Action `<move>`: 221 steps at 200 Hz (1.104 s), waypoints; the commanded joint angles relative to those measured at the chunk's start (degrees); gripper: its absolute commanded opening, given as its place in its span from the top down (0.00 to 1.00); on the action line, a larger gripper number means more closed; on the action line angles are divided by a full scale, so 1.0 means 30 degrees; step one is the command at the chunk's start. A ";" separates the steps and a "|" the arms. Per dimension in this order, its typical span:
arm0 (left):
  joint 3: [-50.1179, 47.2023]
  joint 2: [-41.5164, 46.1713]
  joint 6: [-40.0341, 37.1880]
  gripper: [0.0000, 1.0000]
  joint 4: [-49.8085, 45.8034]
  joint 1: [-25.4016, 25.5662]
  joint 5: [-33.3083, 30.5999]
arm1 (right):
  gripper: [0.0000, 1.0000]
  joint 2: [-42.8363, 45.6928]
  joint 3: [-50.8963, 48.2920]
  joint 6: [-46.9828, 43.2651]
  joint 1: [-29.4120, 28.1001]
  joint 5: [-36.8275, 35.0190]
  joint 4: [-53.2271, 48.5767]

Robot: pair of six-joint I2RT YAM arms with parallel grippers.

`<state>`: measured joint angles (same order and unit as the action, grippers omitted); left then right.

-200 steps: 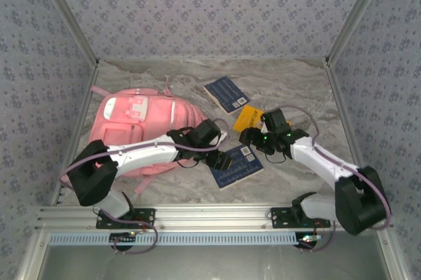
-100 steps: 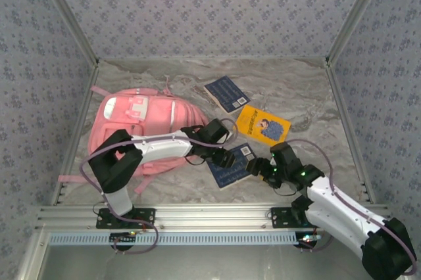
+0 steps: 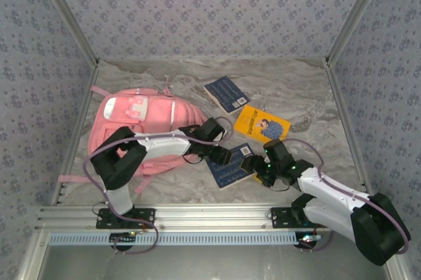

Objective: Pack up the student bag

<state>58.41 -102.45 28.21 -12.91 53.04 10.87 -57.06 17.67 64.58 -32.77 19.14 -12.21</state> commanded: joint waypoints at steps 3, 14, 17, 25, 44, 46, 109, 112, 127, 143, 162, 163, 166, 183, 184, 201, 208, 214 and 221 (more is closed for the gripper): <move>-0.0727 -0.0750 0.0768 0.37 0.1077 0.0335 0.1377 | 0.29 -0.1335 0.0294 -0.0396 0.0318 0.1039 0.4069; -0.0910 -0.0931 0.0963 0.37 0.1349 0.0451 0.1627 | 0.29 -0.1390 0.0518 -0.0619 0.0695 0.1320 0.4011; -0.0924 -0.0981 0.1008 0.37 0.1391 0.0478 0.1690 | 0.29 -0.1414 0.0550 -0.0657 0.0820 0.1417 0.3963; -0.1006 -0.1059 0.1077 0.37 0.1496 0.0565 0.1860 | 0.29 -0.1464 0.0584 -0.0689 0.1217 0.1730 0.3983; -0.1124 -0.1122 0.1267 0.38 0.1686 0.0802 0.2139 | 0.29 -0.1611 0.0557 -0.0651 0.2076 0.2337 0.4352; -0.1144 -0.1115 0.1300 0.38 0.1707 0.0843 0.2167 | 0.29 -0.1607 0.0548 -0.0633 0.2128 0.2348 0.4389; -0.0866 -0.0688 0.1467 0.40 0.1322 0.1302 0.2590 | 0.30 -0.1899 0.0750 -0.0331 0.2810 0.3079 0.5287; -0.0867 -0.0617 0.1467 0.39 0.1275 0.1302 0.2572 | 0.30 -0.1899 0.0861 -0.0467 0.2824 0.3043 0.5133; -0.0940 -0.0293 0.1540 0.40 0.1168 0.1306 0.2520 | 0.30 -0.1899 0.1328 -0.1110 0.2863 0.2768 0.4196; -0.0984 0.0007 0.1609 0.40 0.1062 0.1306 0.2637 | 0.30 -0.2029 0.1631 -0.1666 0.3023 0.2808 0.3918; -0.1013 0.0304 0.1643 0.41 0.0927 0.1331 0.2702 | 0.30 -0.2274 0.2141 -0.1994 0.3391 0.2973 0.3573; -0.1014 0.0309 0.1643 0.41 0.0916 0.1318 0.2703 | 0.30 -0.2277 0.2153 -0.2004 0.3393 0.2999 0.3587; -0.1028 0.0361 0.1643 0.41 0.0913 0.1333 0.2703 | 0.30 -0.2301 0.2242 -0.2020 0.3443 0.3037 0.3599; -0.1116 0.0580 0.1671 0.41 0.0864 0.1343 0.2671 | 0.30 -0.2452 0.2449 -0.2112 0.3510 0.2971 0.3699; -0.1109 0.0579 0.1672 0.41 0.0854 0.1339 0.2672 | 0.30 -0.2468 0.2469 -0.2136 0.3512 0.2969 0.3723; -0.1166 0.0636 0.1672 0.41 0.0873 0.1361 0.2645 | 0.30 -0.2736 0.2574 -0.2155 0.3481 0.2906 0.4164; -0.1218 0.0636 0.1698 0.41 0.0951 0.1361 0.2646 | 0.30 -0.2831 0.2518 -0.2122 0.3429 0.2950 0.4283; -0.1261 0.0636 0.1701 0.42 0.0977 0.1357 0.2630 | 0.30 -0.2934 0.2429 -0.2092 0.3436 0.2981 0.4384; -0.1307 0.0610 0.1741 0.42 0.1046 0.1353 0.2616 | 0.30 -0.2967 0.2316 -0.2073 0.3425 0.2970 0.4431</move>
<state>55.94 -101.16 32.10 -9.32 54.78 11.94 -64.95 23.94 59.61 -22.26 27.64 -1.72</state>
